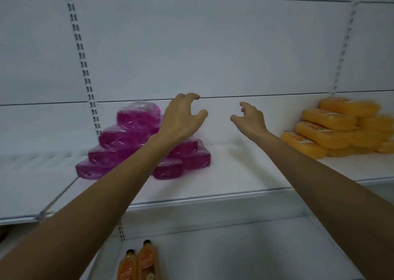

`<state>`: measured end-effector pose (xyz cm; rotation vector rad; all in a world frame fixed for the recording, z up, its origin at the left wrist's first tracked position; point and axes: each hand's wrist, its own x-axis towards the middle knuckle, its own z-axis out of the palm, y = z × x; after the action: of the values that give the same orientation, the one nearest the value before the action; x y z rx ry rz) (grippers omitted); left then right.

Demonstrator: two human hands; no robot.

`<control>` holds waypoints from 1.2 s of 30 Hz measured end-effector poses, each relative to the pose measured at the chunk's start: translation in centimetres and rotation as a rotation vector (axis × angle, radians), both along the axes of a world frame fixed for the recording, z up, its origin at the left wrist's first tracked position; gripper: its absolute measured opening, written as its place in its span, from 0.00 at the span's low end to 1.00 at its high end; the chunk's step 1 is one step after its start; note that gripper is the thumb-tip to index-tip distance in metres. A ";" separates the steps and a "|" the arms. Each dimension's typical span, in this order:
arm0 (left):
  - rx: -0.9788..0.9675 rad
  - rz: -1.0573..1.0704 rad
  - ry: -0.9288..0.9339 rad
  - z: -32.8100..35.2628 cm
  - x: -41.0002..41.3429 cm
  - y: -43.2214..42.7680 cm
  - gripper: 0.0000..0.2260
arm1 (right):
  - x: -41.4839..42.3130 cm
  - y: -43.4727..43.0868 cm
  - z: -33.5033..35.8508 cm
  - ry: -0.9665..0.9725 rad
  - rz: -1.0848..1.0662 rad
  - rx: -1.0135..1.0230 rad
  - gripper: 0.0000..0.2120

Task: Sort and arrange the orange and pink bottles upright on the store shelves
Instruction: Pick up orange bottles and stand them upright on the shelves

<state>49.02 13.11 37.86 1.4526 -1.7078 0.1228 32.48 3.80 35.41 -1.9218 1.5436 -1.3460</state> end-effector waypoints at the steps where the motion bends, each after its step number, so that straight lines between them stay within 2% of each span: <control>1: 0.009 -0.021 0.003 -0.3 -1.4 -0.1 0.20 | -1.8 0.4 -0.2 0.012 -0.023 0.001 0.29; 5: 0.040 -0.111 0.026 -2.3 -8.3 -0.2 0.19 | -10.0 3.1 -1.7 0.066 -0.122 0.003 0.29; 9: 0.121 -0.268 0.095 -5.5 -17.0 1.0 0.18 | -18.8 7.3 -3.9 0.125 -0.208 0.000 0.21; 11: 0.171 -0.369 0.095 -7.5 -21.7 1.9 0.17 | -23.3 9.2 -5.6 0.140 -0.264 0.017 0.21; 17: 0.347 -0.565 0.130 -15.9 -34.5 4.3 0.15 | -35.6 14.0 -12.6 0.150 -0.427 0.178 0.24; 21: 0.545 -0.640 0.199 -22.6 -41.1 5.1 0.14 | -41.9 17.4 -18.3 0.109 -0.506 0.331 0.25; 24: 0.704 -0.634 0.249 -27.1 -44.2 4.8 0.14 | -45.8 18.8 -22.5 0.069 -0.546 0.466 0.24; 28: 0.817 -0.542 0.278 -31.8 -46.3 2.4 0.11 | -49.7 17.5 -26.9 0.052 -0.584 0.569 0.23; 33: 0.936 -0.403 0.350 -36.5 -47.0 -3.5 0.13 | -51.1 10.3 -30.7 0.059 -0.556 0.638 0.21; 36: 0.985 -0.307 0.399 -39.2 -47.7 -7.9 0.14 | -51.1 4.8 -33.1 0.131 -0.488 0.701 0.22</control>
<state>1.36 5.16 -1.37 1.6702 -1.6742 -1.2422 -18.63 8.56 2.34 -1.2580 2.2596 -0.6634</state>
